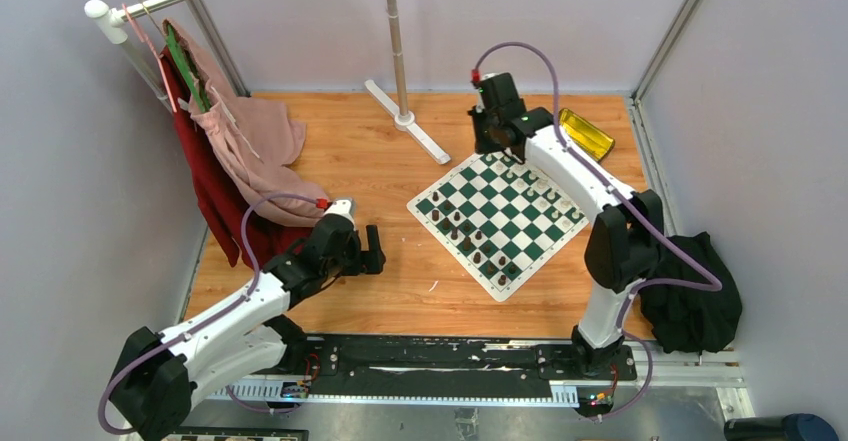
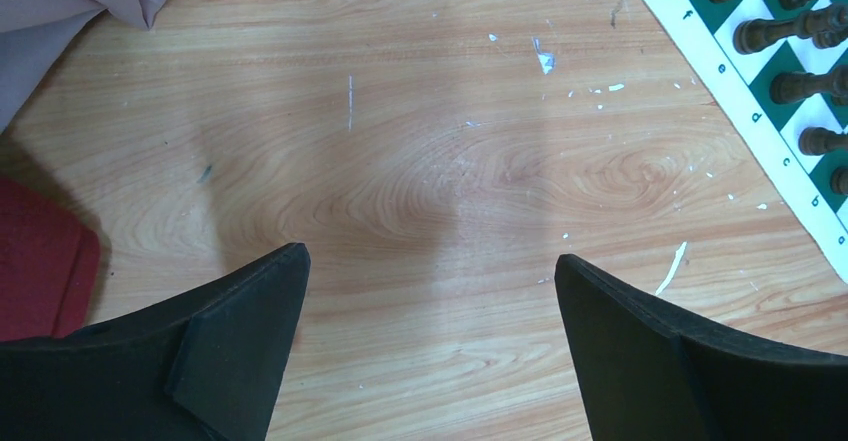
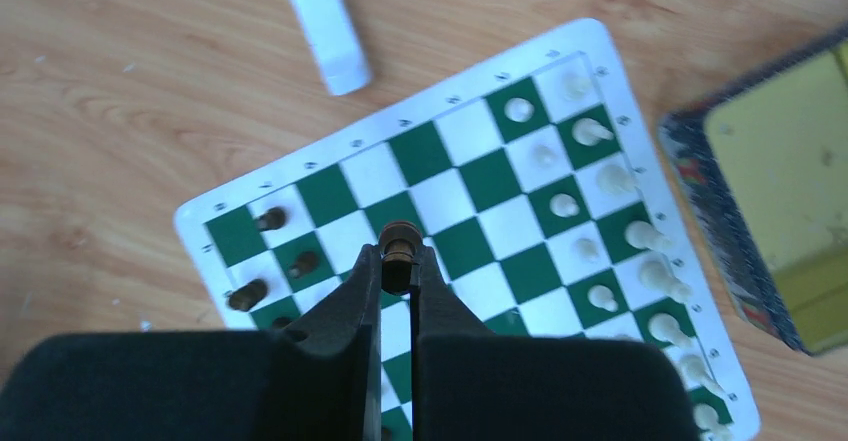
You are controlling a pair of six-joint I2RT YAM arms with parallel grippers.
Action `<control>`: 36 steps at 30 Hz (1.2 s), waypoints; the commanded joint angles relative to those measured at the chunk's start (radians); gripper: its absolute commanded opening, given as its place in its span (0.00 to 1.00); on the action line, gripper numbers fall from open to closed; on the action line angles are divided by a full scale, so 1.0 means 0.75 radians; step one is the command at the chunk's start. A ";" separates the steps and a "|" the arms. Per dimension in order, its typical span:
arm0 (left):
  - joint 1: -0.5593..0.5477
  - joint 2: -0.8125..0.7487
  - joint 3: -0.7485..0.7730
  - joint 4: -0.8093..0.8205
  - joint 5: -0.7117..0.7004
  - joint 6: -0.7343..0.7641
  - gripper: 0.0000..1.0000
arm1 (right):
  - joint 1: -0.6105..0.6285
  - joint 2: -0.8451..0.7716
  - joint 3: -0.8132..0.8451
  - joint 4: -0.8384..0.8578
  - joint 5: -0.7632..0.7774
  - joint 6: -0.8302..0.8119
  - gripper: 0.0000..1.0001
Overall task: Set up the chess pieces on the board
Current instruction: Place the chess piece on the chessboard.
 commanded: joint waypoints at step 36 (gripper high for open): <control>-0.005 -0.098 -0.081 -0.049 -0.021 -0.006 1.00 | 0.495 0.447 0.185 -0.127 -0.019 -0.139 0.00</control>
